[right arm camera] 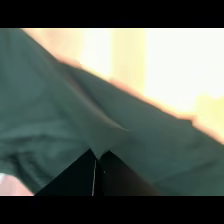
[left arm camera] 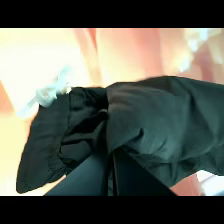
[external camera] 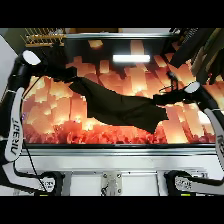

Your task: Fold the clothes and pants, and hang the long-sleeved shirts on hangers.

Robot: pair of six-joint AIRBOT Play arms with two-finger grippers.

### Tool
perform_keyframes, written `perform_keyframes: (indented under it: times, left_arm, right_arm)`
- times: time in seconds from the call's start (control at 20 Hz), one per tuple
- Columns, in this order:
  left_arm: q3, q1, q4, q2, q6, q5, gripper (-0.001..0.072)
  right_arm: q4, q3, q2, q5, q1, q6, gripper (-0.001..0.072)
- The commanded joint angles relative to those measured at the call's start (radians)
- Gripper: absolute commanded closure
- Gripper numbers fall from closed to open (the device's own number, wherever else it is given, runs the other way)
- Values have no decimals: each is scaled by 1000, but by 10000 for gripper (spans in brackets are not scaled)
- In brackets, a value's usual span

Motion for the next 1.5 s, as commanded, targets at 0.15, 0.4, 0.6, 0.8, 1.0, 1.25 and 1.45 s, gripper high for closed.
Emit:
perform_keyframes:
  times: [0.15, 0.4, 0.6, 0.8, 1.0, 1.25, 1.45]
  left_arm:
    - [1, 25, -6, 444, -1, -29, 698]
    - [1, -77, -5, 752, -5, 34, 698]
    - [1, -163, -2, 878, -35, 142, 698]
    - [1, -176, 41, 876, -36, 170, 698]
    - [0, -175, 257, 706, -92, 92, 698]
    - [-1, -172, 366, 308, -93, 85, 698]
    - [1, -117, 353, 31, -99, 242, 697]
  right_arm:
    - [-10, 247, 502, 46, -95, -6, 712]
    - [-42, 252, 791, 26, -101, 80, 712]
    - [-47, 258, 883, -102, -101, 115, 713]
    - [-5, 281, 842, -120, -100, 169, 713]
    - [127, 281, 631, -3, -74, 178, 713]
    - [16, 282, 179, -208, 130, 98, 713]
    - [63, 378, -141, -443, 159, 99, 684]
